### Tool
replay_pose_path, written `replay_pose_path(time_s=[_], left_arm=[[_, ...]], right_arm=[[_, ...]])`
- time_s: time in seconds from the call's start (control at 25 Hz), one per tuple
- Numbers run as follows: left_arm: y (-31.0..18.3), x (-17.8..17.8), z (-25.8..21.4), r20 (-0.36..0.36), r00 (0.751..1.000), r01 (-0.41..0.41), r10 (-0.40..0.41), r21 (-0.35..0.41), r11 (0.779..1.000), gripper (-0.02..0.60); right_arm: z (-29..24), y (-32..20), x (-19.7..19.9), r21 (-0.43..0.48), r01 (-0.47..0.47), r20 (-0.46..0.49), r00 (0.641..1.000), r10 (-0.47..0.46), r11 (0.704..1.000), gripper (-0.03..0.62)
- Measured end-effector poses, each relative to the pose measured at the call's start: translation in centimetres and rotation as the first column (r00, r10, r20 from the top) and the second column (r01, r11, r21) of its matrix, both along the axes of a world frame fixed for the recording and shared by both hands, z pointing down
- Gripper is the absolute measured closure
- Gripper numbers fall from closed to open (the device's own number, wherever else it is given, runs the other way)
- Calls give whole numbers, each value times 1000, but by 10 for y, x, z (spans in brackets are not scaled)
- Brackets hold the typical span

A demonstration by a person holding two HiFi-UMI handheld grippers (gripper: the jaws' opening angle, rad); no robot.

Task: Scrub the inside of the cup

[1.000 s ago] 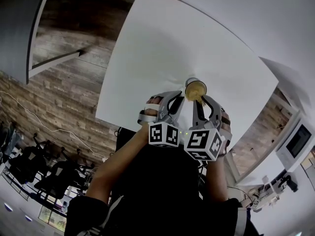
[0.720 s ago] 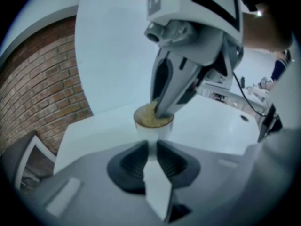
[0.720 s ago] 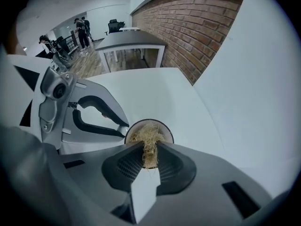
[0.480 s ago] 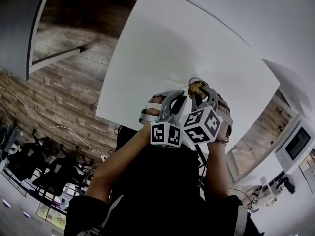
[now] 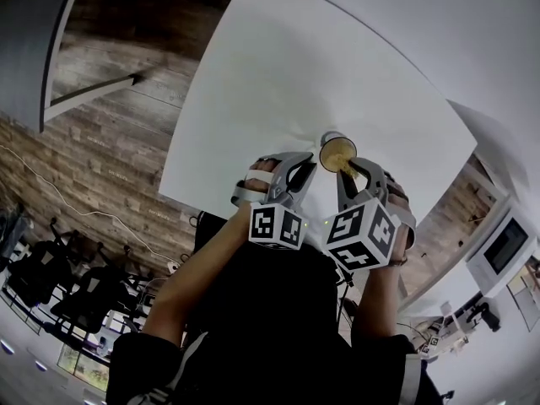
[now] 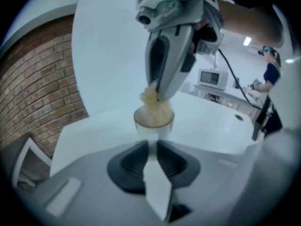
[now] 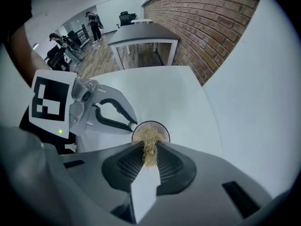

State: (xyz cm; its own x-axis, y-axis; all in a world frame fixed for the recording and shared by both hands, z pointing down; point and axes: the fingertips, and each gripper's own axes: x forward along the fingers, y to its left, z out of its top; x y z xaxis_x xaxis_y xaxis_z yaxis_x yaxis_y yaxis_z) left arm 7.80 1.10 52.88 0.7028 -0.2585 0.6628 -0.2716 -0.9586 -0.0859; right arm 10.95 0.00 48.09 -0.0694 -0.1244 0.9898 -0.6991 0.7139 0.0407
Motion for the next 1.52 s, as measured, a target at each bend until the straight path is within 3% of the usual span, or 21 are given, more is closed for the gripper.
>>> replay_pose_path(time_s=[0.36,0.52,0.68,0.76,0.88,0.96,1.24,1.52], left_arm=[[11,1,0,0,1000,-23,23,-13,1000,520],[11,0,0,3,1000,1,0,-10,1000,522],[13,-1,1,11,999,35,-35,-14,999,522],[13,0,1,14,999,45,-45,-12,999,522],[14,0,1,7,999,54,-54,-18,998,522],[15,-1,1,1,998,60,-60,-22,998,522],[21,-1,1,-4,998,57,-57,-15,998,522],[22,-3,-1,-14,998,68,-68,-12,998,515]], right_arm=[[47,13,-6,-61,-35,-11,999,35,998,539],[56,3,-9,-28,-96,-29,995,96,995,540],[46,-2,-10,40,-172,36,985,171,984,539],[30,-6,-7,89,-270,124,958,259,959,539],[7,-13,3,145,-448,261,877,402,882,539],[7,-13,5,151,-492,284,852,439,857,539],[41,-4,-6,111,-363,127,929,349,925,539],[51,-10,-14,78,-284,29,959,283,956,539]])
